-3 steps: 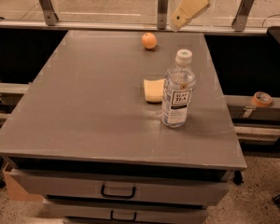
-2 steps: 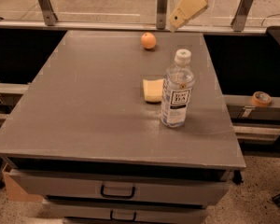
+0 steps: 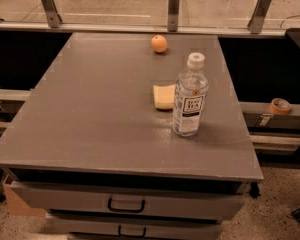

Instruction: Move sponge near blue plastic bottle

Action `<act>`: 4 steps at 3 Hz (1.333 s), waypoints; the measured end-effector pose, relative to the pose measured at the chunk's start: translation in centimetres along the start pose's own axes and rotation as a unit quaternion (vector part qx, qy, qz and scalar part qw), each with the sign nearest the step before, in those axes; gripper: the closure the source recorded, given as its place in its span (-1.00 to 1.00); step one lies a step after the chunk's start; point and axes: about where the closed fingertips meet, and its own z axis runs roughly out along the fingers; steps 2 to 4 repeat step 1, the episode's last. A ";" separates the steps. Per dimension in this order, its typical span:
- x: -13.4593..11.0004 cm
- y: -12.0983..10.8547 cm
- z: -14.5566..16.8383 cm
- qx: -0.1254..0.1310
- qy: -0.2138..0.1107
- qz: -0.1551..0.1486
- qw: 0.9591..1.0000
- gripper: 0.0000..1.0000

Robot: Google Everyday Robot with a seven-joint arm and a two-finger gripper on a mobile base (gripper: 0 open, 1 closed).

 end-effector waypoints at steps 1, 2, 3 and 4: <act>-0.8 -0.4 -0.8 0.002 -0.011 0.003 1.000 -1.00; -0.8 -0.4 -0.8 0.002 -0.011 0.003 1.000 -1.00; -0.8 -0.4 -0.8 0.002 -0.011 0.003 1.000 -1.00; -0.8 -0.4 -0.8 0.002 -0.011 0.003 1.000 -1.00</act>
Offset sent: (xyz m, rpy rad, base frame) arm 0.0000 0.0000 0.0000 0.0000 0.0000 0.0000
